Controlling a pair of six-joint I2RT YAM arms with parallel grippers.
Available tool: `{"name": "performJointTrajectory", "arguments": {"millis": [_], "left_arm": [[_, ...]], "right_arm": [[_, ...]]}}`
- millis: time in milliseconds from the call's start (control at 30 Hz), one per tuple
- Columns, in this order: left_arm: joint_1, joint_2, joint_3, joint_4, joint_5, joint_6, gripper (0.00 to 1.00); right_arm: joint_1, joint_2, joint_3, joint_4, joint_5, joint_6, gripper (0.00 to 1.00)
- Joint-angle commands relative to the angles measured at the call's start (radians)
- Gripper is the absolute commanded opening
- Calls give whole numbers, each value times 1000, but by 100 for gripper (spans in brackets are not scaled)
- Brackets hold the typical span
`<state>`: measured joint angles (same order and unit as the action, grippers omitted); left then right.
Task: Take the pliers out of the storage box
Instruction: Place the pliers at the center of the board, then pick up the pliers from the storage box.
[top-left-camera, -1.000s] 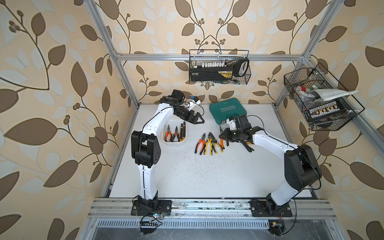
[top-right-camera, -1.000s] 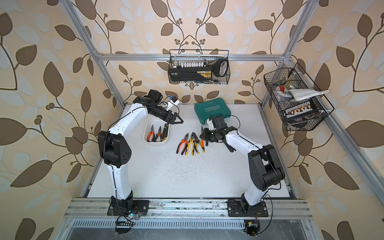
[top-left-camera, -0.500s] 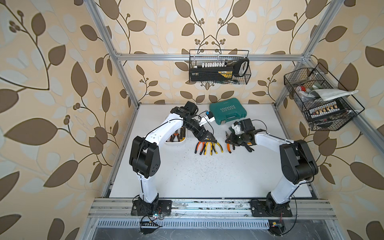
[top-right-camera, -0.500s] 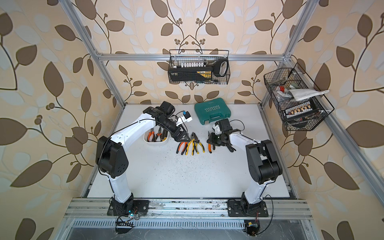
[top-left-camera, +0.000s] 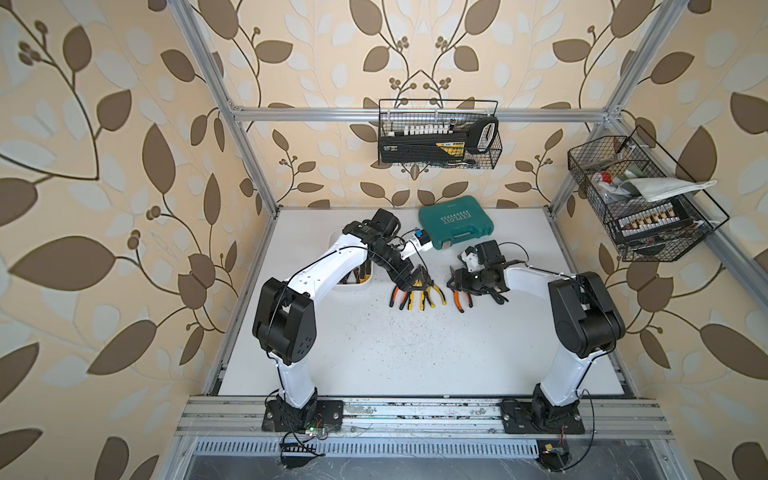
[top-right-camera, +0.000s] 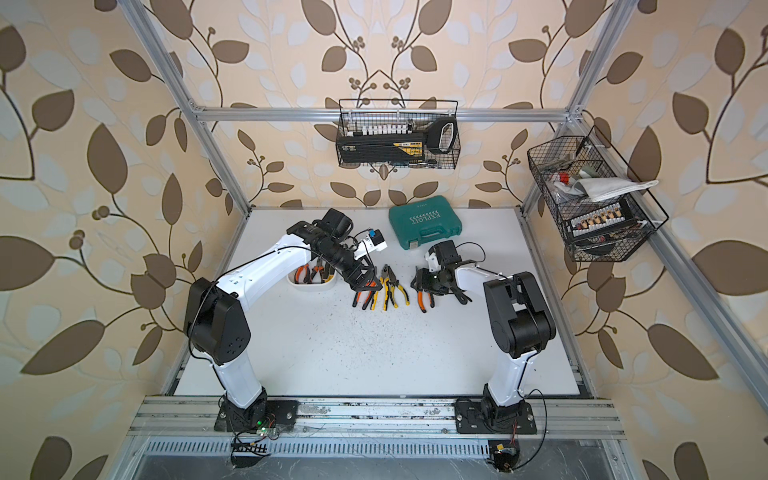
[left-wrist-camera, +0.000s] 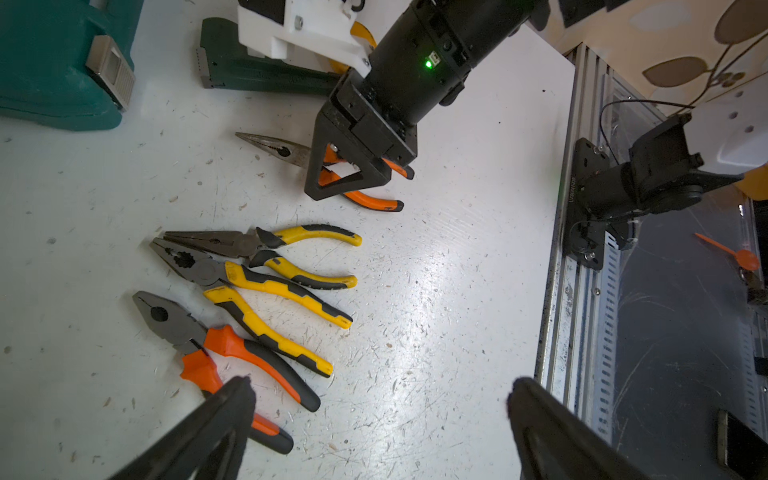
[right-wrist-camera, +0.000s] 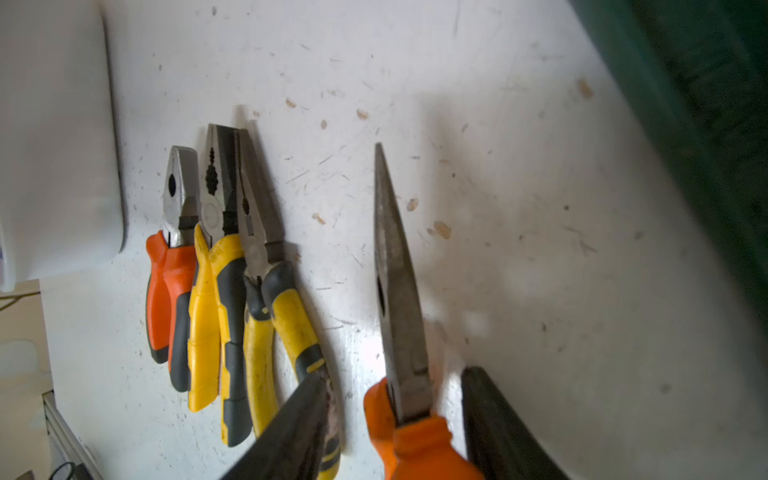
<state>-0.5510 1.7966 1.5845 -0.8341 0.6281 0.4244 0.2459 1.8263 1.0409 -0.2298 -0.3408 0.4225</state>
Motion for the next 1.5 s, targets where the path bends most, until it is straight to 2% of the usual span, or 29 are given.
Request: {"name": "performJointTrajectory", "arguments": {"millis": [0,133,300,433,600,833,933,1000,1133,1233,1333,1467], "left_arm": [[-6,-39,6,15,-8,-12,99],[-5,-41,2,10,-26,-4,99],[9,-49,-11,19,-74,5,99],[64,-60,-24,57,-124,-26,99],[189,-62,-5,72,-181,-137,99],[297,-6,37,45,-391,-342,99],[311,45,88,-4,-502,-415,95],[313,76,119,-17,-597,-455,87],[316,152,199,-57,-730,-489,80],[323,225,265,-94,-758,-507,72],[327,279,303,-109,-751,-516,60],[327,352,351,-117,-730,-530,52]], "right_arm": [[-2,-26,-5,-30,37,-11,58],[-1,-50,6,-82,94,-21,68],[5,-90,21,-149,153,-38,73],[27,-142,15,-152,173,-48,77],[94,-212,26,-124,166,-63,94],[234,-214,121,-81,142,-68,98],[297,-185,198,-82,137,-87,98],[334,-161,250,-87,130,-94,98],[387,-115,320,-97,121,-94,98],[414,-89,340,-96,118,-84,98],[433,-72,352,-94,118,-78,98],[453,-63,360,-81,107,-74,98]]}}
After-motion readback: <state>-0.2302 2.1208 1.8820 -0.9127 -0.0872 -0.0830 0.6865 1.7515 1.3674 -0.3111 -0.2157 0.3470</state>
